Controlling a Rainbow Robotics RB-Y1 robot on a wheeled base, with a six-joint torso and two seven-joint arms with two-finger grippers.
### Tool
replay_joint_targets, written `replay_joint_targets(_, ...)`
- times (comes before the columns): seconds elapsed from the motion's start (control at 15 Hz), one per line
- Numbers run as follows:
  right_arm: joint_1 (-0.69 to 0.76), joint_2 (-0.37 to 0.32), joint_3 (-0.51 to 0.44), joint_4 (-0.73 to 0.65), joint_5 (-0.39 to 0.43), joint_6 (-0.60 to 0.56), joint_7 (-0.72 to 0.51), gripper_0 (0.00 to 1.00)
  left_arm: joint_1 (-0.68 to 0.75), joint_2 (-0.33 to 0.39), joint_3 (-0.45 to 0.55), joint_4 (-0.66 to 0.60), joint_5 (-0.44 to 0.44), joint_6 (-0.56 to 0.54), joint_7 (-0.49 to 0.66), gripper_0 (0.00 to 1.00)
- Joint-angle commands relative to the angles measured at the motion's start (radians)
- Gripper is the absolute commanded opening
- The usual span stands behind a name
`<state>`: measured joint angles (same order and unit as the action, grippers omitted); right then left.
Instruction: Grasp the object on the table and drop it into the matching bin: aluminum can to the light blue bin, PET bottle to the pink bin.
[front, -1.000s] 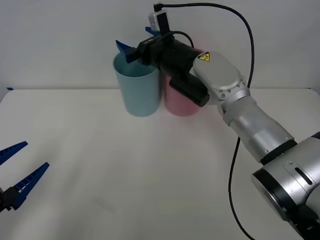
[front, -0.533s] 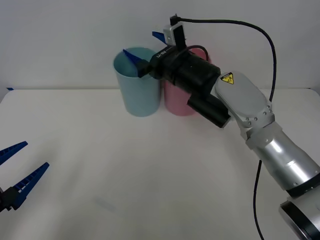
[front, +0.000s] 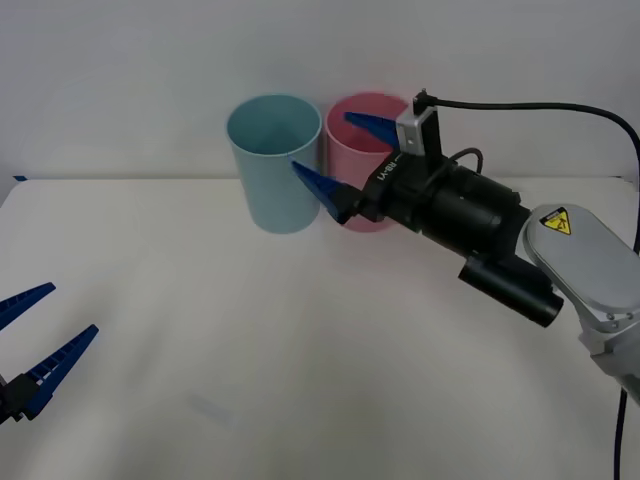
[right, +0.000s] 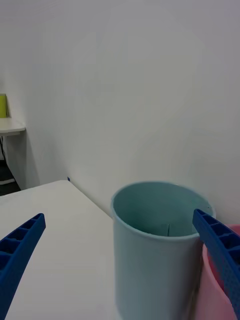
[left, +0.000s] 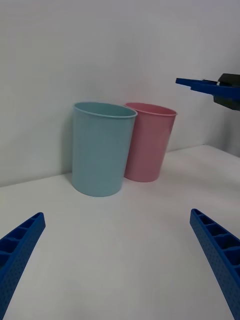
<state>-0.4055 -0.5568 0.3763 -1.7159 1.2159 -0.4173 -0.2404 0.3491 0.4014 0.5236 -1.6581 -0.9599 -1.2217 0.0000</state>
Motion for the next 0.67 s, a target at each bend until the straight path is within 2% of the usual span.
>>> replay_joint_targets(0.07,0.106,-0.052,-0.065,-0.074,-0.036,-0.089,0.03,1.0,0.0,0.0,0.0,0.0,0.0,0.0,0.0,1.0)
replay_joint_targets(0.27,0.202,-0.06,-0.169,-0.091,-0.05,-0.23,0.07,1.0,0.0,0.0,0.0,0.0,0.0,0.0,0.0,1.0)
replay_joint_targets(0.47,0.301,-0.058,-0.272,-0.09,-0.072,-0.304,0.185,1.0,0.0,0.0,0.0,0.0,0.0,0.0,0.0,1.0)
replay_joint_targets(0.67,0.399,-0.058,-0.376,-0.09,-0.082,-0.376,0.243,1.0,0.0,0.0,0.0,0.0,0.0,0.0,0.0,1.0)
